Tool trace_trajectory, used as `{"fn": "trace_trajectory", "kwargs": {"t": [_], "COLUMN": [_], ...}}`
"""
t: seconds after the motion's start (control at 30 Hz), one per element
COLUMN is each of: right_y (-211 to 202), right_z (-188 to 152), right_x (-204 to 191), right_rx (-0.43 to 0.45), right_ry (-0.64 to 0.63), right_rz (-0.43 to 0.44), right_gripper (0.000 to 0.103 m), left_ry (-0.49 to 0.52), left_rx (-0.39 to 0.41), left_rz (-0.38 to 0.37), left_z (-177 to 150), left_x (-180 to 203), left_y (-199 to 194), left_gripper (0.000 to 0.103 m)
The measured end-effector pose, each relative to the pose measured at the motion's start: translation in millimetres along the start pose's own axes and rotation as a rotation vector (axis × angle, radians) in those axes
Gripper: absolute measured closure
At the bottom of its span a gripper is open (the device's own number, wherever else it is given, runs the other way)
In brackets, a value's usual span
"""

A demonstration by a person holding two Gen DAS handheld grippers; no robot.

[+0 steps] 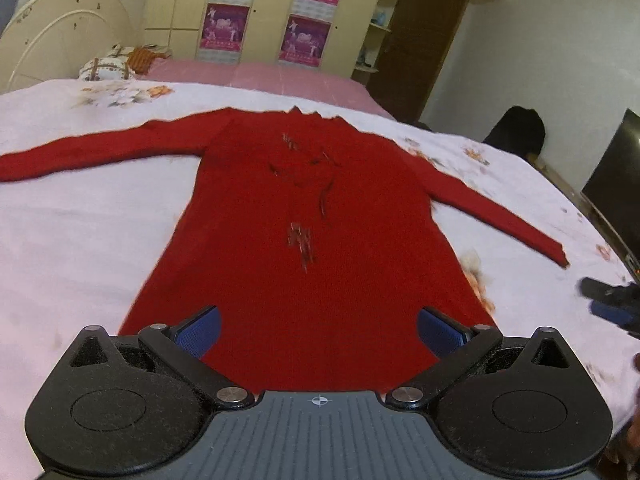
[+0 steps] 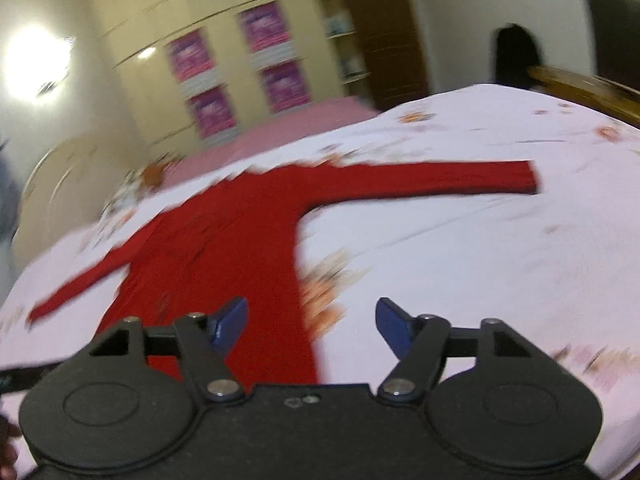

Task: Fold small clothes

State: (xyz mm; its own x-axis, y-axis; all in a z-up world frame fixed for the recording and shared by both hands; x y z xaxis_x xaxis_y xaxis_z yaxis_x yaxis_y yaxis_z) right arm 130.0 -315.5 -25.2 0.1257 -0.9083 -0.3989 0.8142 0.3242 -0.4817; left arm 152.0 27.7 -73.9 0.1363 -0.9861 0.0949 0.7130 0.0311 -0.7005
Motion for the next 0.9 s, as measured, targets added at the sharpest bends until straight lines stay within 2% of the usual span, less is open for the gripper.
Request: {"fn": "trace_trajectory", "kwargs": {"t": [0.1, 0.17, 0.27, 0.43, 0.57, 0.6, 0.73, 0.87, 0.9], "right_y": [8, 20, 43, 80, 103, 107, 119, 125, 125], "right_z": [36, 59, 82, 85, 70, 68, 59, 71, 75], "right_x": [48, 87, 160, 253, 286, 292, 299, 301, 304], "right_rx": [0.081, 0.134, 0.208, 0.285, 0.291, 0.287, 0.309, 0.313, 0.307], "right_ry": [0.091, 0.181, 0.400, 0.670, 0.756, 0.772, 0.757, 0.748, 0.738], "right_rz": [-0.006, -0.022, -0.028, -0.090, -0.152, -0.157, -0.162, -0.177, -0.185], "right_gripper": [0.053, 0.057, 0.057, 0.058, 0.061, 0.066, 0.074, 0.076, 0.084], "left_ry": [-0.082, -0.133, -0.184, -0.155, -0.155, -0.156, -0.154, -0.171, -0.179], "left_rx": [-0.033, -0.069, -0.074, -0.101, -0.143, -0.150, -0.155, -0.169, -0.169], "left_rz": [-0.016, 0.003, -0.071, 0.009, 0.031, 0.037, 0.048, 0.054, 0.056], "left_z": [19, 27, 40, 53, 59, 59, 65, 69, 70], "left_x": [-6, -14, -16, -28, -36, -37, -39, -45, -49], "left_y": [33, 56, 75, 109, 135, 141, 153, 164, 166], "left_gripper": [0.000, 0.000, 0.000, 0.000, 0.000, 0.000, 0.000, 0.000, 0.000]}}
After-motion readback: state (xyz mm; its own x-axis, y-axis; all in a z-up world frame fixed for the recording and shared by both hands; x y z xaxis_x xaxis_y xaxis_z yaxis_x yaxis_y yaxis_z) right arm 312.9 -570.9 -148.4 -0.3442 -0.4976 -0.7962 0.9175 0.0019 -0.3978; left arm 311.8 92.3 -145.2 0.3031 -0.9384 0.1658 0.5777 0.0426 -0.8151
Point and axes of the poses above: each gripper's, at about its wrist camera, not at the fingertips, and y roughly the way its jaws point, x to its right, z to its top, the point moved 9 cm from there along y, roughly the way its jaws point, and after that the axes turned 13 degrees about z, right-handed, at the moved point
